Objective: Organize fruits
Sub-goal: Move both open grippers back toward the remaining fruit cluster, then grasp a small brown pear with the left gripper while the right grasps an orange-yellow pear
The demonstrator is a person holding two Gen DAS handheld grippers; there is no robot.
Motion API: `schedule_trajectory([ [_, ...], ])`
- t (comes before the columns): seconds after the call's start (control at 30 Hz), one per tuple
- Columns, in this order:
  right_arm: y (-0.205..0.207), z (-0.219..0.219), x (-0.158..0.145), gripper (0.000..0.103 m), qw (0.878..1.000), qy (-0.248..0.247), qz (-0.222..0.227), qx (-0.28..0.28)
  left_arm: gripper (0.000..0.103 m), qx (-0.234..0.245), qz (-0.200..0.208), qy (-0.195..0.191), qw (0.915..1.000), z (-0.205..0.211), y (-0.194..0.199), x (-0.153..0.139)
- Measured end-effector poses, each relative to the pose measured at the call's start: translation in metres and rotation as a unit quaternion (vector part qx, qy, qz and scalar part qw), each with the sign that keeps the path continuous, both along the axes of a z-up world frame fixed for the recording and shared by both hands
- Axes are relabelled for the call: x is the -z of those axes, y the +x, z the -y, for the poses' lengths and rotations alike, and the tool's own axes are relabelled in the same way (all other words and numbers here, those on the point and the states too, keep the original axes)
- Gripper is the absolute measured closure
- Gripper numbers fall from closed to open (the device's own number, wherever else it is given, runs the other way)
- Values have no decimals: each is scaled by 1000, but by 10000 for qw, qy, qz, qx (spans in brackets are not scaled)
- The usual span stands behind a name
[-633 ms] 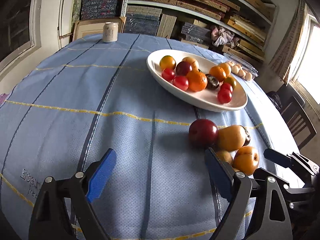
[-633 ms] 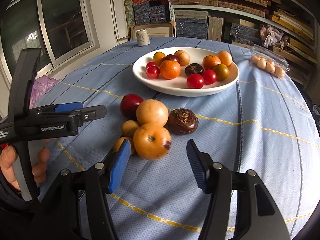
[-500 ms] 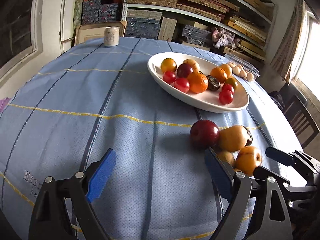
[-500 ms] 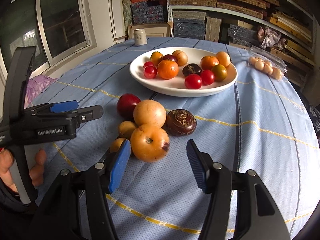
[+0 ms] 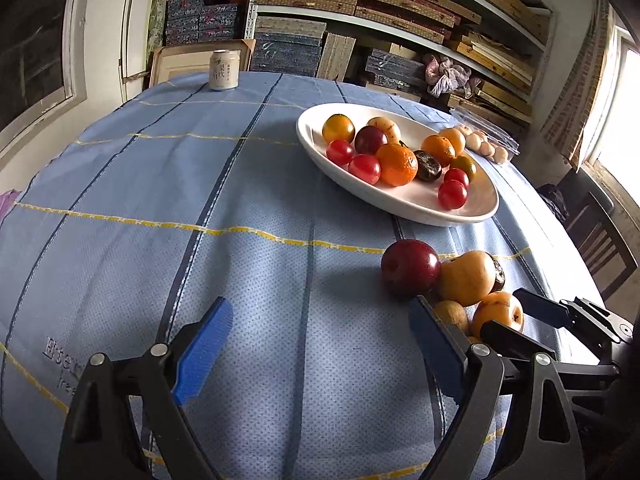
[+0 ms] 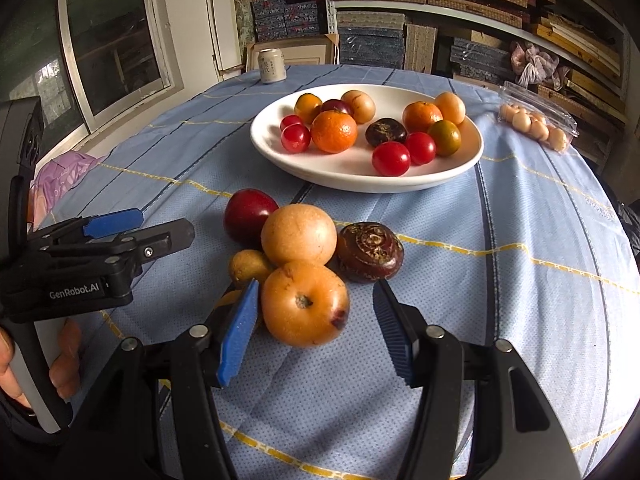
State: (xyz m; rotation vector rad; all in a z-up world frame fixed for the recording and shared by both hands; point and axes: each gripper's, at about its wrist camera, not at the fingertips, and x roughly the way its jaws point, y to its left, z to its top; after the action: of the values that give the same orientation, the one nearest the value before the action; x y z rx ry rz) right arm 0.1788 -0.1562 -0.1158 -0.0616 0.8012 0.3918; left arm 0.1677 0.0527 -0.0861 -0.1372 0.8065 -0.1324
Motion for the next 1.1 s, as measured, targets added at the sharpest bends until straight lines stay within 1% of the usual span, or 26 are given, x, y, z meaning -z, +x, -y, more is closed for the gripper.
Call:
schedule_trajectory([
  [0.07,1,0,1,47,10000,10,-27,-1,13,3,2,4,10000,0,0,0],
  [0.17,1,-1,2,59,9999,63,-62,-76,13,-7,6,-2,10000,0,0,0],
  [0.33,-3,8,-1,59,9998,187,29,56,13,-32,-15,-43,10000,-1,1,2],
  [0.53,-10,26,-4,59,9992,264,132,259,13,28,-25,0,10000,0,1,3],
  [0.6,-11,34,-4,59,9987,342,122,359,13,136,-17,125,9998,7,-1,3],
  [0.7,-17,40,-8,59,9982,234,298,473,13,437,71,375,9983,24,-10,-1],
  [0.77,-23,41,-12,59,9975,128,485,507,13,705,55,474,9964,39,-19,-2],
  [0.9,-29,47,-14,59,9967,188,570,544,13,1120,34,877,9898,73,-34,4],
  [1.0,-30,54,-14,59,9964,285,529,602,13,1179,118,1094,9869,87,-38,8],
  [1.1,-33,61,-14,59,9959,359,524,639,15,1134,82,1056,9879,89,-35,9],
])
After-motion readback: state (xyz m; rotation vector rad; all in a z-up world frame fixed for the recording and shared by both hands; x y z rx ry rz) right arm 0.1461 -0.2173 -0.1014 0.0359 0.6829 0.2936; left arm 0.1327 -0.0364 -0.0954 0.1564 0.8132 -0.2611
